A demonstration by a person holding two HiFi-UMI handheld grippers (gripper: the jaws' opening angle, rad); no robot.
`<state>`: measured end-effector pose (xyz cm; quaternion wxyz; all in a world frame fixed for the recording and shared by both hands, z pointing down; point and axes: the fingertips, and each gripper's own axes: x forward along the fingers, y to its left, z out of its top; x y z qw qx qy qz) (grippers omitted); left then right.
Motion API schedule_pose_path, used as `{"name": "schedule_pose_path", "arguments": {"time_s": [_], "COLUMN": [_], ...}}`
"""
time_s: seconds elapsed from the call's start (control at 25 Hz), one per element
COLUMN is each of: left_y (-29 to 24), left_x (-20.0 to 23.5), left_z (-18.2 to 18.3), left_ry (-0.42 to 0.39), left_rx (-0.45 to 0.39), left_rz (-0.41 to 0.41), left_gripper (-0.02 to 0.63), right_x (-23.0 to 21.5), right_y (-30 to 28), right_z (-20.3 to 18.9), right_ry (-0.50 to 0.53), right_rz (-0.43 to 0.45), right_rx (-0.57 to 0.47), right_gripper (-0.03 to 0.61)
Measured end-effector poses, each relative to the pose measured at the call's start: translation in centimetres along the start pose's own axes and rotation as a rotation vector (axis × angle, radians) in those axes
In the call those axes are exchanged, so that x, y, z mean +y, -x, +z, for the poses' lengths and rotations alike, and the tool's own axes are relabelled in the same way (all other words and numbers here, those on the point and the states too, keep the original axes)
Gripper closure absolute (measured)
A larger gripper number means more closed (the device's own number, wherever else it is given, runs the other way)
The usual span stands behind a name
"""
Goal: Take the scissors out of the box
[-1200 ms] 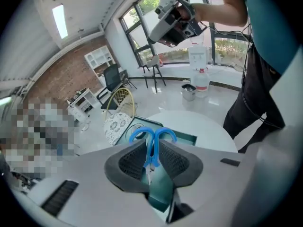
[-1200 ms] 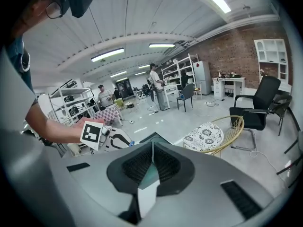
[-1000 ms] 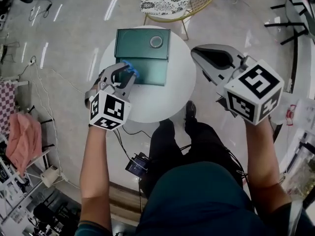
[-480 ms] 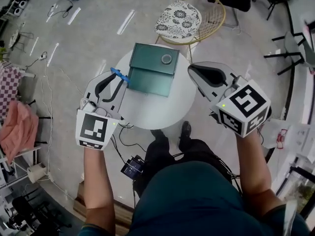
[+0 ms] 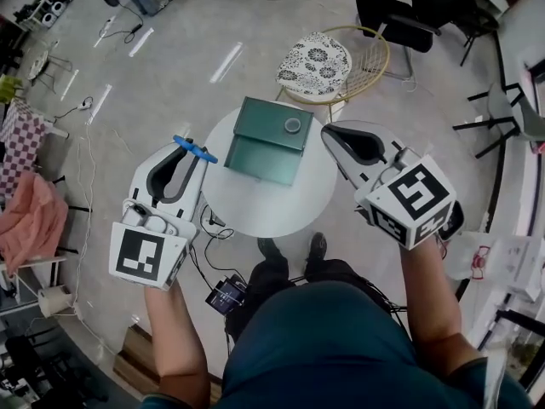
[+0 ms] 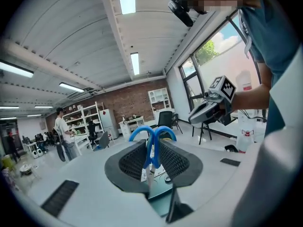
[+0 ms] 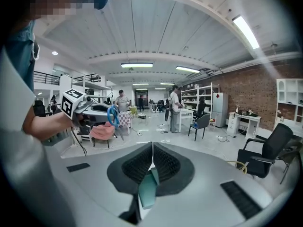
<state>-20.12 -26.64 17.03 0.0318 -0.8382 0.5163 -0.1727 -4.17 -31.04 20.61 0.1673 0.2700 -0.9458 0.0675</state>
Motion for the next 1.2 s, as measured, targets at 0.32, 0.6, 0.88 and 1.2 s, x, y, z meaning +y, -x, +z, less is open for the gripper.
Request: {"name": "schedule_pose_path", "arguments": {"time_s": [0.32,0.6,0.88,1.2], "left_y": [3.0,4.9,5.4,5.8], "left_x": [-0.7,-1.1,-1.4,-1.3], "left_z": [3.0,4.8,4.4,3.6], "left_ry": [-0.014,-0.026,-0.012,-0.001], "left_rx": [-0.056,-0.081,-0.079,-0.075], "left_rz": [0.017,0.013,0.009,-0.005], "left_gripper": [0.514,0.514,0.514,0.514], "right_x": [1.7,3.4,4.0,4.7], "right_y": [1.7,2.7,2.8,2.6], "right_z": [1.8,2.9,2.8,2.6], "right_ry": [0.046,0.053,0.054,0.052], "right_rz": [-0.008,-0.005,-0.007,-0.011], "right_rx": [-0.028,-0.033,-0.036,-0.024], "right_gripper": [0.541,0.541,0.541,0.541]}}
